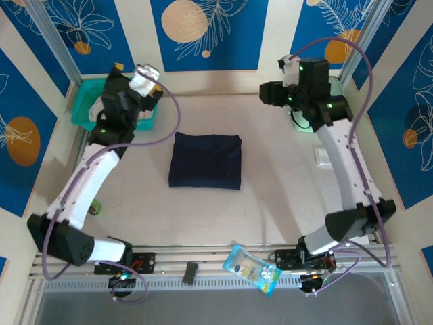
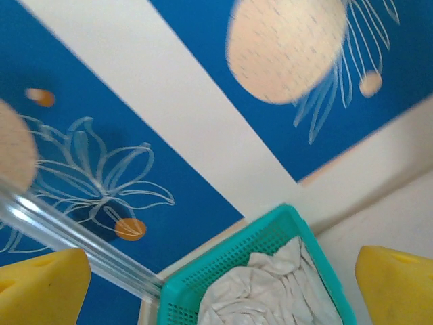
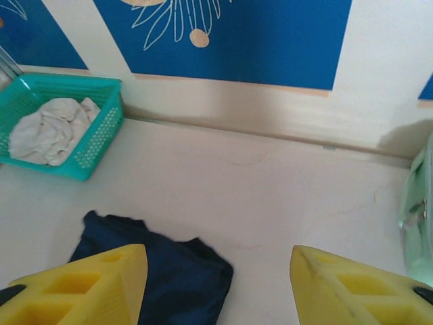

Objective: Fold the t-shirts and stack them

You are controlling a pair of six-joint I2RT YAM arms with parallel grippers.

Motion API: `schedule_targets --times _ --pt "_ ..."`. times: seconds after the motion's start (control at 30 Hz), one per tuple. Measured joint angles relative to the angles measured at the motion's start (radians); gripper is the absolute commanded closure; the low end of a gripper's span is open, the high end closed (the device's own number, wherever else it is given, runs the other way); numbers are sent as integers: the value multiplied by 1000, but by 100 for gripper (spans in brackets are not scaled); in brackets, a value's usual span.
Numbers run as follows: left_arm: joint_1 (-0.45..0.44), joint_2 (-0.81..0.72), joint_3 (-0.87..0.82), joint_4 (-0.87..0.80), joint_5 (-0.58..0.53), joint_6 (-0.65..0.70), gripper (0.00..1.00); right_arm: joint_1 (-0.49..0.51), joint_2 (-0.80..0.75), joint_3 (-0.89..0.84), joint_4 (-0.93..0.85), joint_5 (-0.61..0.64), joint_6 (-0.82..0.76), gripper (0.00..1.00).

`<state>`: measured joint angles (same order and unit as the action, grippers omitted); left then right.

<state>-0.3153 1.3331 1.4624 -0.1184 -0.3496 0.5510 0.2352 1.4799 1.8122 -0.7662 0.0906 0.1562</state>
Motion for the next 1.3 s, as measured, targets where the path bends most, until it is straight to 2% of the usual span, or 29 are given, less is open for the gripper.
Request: schedule_targets --times 0.1,0.2,0.27,0.4,0.5,0.63,0.8,0.97,1.13,1.3 --pt "0 -49 122 -214 2 -148 0 2 -73 -43 -77 6 78 41" --pt "0 -74 216 -463 29 -293 8 10 -152 -166 -133 5 166 41" --pt "0 -82 241 -619 67 -384 9 22 -185 -254 -155 3 221 42" --pt "-1 -89 184 -864 180 -547 10 86 -204 -429 -157 3 328 42" --pt "-9 -98 54 -933 245 -642 12 149 -177 -520 -151 9 398 42" --pt "-26 -94 -110 -935 308 -740 17 243 -57 -537 -118 45 465 41" --pt "-78 -19 -188 -856 336 -826 19 320 130 -520 -69 92 512 37" --pt "-122 155 -192 -738 312 -864 30 332 294 -448 -38 143 527 36" --pt "-129 370 -183 -662 251 -879 32 326 411 -378 -15 174 529 36" --pt "-129 518 -146 -597 244 -887 35 323 467 -373 0 175 529 37"
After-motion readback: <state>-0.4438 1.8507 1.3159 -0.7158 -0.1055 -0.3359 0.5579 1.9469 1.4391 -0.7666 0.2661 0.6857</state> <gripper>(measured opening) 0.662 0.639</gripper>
